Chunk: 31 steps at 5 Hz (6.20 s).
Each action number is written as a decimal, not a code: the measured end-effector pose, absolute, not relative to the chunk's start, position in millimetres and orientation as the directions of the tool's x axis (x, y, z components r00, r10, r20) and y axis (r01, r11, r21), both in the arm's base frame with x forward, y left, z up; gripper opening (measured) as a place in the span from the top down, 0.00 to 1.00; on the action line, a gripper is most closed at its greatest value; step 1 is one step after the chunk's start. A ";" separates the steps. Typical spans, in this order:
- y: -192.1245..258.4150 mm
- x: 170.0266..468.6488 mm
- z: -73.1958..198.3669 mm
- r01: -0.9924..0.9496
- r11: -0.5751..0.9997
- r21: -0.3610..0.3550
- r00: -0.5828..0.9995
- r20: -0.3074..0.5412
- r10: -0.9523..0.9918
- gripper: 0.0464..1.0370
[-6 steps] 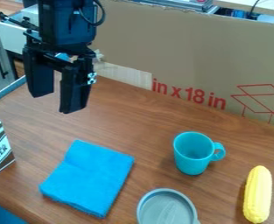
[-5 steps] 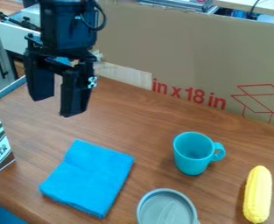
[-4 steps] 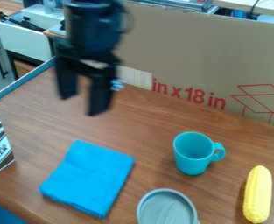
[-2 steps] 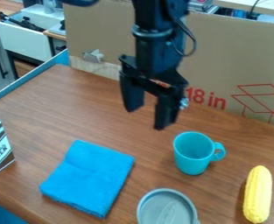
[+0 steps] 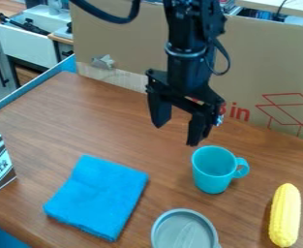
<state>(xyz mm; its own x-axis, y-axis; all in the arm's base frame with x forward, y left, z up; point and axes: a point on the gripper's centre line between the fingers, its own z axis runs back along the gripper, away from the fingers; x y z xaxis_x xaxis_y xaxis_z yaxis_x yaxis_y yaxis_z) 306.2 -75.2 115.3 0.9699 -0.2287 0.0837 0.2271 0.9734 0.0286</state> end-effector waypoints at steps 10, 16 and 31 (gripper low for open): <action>-90.4 338.2 44.1 0.209 0.977 -0.052 0.978 -0.002 -0.209 0.88; 72.7 286.0 149.2 -0.085 0.996 -0.009 0.980 0.180 0.085 0.95; -25.4 289.9 155.0 0.250 0.967 -0.041 0.968 0.008 -0.250 0.04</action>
<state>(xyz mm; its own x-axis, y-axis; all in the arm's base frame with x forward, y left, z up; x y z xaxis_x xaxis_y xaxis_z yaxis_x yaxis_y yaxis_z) 289.9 -25.4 155.0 0.9683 -0.2497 0.0081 0.2498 0.9674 -0.0414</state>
